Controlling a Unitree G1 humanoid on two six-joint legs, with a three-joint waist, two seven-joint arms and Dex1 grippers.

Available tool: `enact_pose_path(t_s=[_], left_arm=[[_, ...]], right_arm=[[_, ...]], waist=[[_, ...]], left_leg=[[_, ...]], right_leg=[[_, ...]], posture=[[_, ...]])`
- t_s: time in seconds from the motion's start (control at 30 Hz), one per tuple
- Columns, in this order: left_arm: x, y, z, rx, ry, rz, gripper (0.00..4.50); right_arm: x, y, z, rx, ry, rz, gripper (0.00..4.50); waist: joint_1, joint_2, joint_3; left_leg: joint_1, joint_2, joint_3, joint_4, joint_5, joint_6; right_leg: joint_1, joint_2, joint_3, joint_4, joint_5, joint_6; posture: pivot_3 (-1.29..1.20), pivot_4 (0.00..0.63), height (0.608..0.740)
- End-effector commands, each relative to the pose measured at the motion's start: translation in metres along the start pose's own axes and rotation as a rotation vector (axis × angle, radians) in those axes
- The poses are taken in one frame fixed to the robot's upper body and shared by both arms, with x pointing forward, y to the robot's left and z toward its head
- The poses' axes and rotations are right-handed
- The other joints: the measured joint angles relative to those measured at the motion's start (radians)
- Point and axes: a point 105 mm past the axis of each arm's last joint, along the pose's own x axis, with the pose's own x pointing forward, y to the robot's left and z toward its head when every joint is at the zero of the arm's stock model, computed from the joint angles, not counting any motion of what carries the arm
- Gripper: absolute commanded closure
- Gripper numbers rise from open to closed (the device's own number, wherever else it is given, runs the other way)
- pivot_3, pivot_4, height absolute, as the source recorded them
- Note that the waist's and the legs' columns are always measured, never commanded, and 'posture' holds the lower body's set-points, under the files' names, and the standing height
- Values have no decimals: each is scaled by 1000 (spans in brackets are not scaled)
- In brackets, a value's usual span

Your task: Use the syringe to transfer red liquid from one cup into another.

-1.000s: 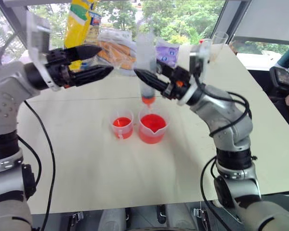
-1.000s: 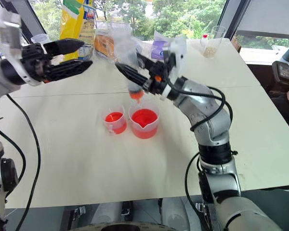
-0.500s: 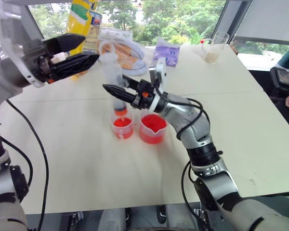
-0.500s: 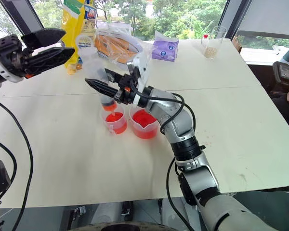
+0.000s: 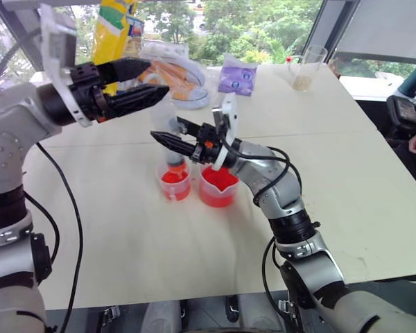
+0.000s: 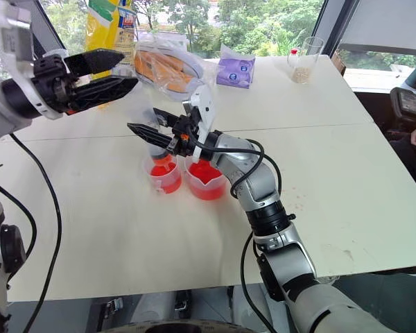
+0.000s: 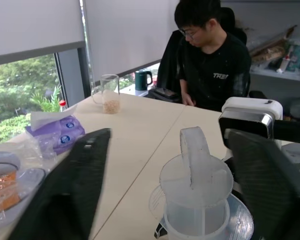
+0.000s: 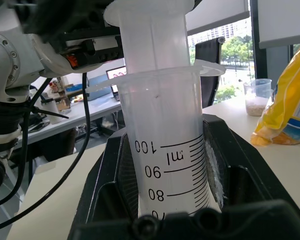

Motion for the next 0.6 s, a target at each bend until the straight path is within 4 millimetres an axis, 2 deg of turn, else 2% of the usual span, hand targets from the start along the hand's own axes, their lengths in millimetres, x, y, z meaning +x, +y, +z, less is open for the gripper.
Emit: enact_pose_path(t_s=[0.03,0.17,0.37,0.5,0.6], left_arm=[[0,-2,11,43,-33,-5,2509],[1,-3,11,41,-39,-9,4445],[2,-9,-2,38,13,-35,4445],[1,-12,-19,25,59,-48,4445],[1,-11,-23,29,64,-39,4445]], right_arm=[[3,3,11,-22,-46,14,3088],[2,3,10,-25,-42,14,3088],[4,3,13,-32,-43,17,3088],[7,-1,27,-46,-70,11,3088],[8,-3,34,-51,-84,5,3088]], waist=[[1,0,0],[3,0,0],[1,0,0],[0,0,0],[1,0,0]], left_leg=[[0,0,0,0,0,0],[0,0,0,0,0,0],[0,0,0,0,0,0],[0,0,0,0,0,0],[0,0,0,0,0,0]], right_leg=[[0,0,0,0,0,0],[0,0,0,0,0,0],[0,0,0,0,0,0],[0,0,0,0,0,0],[0,0,0,0,0,0]], posture=[[0,150,740],[0,150,740],[0,150,740],[0,150,740],[0,150,740]])
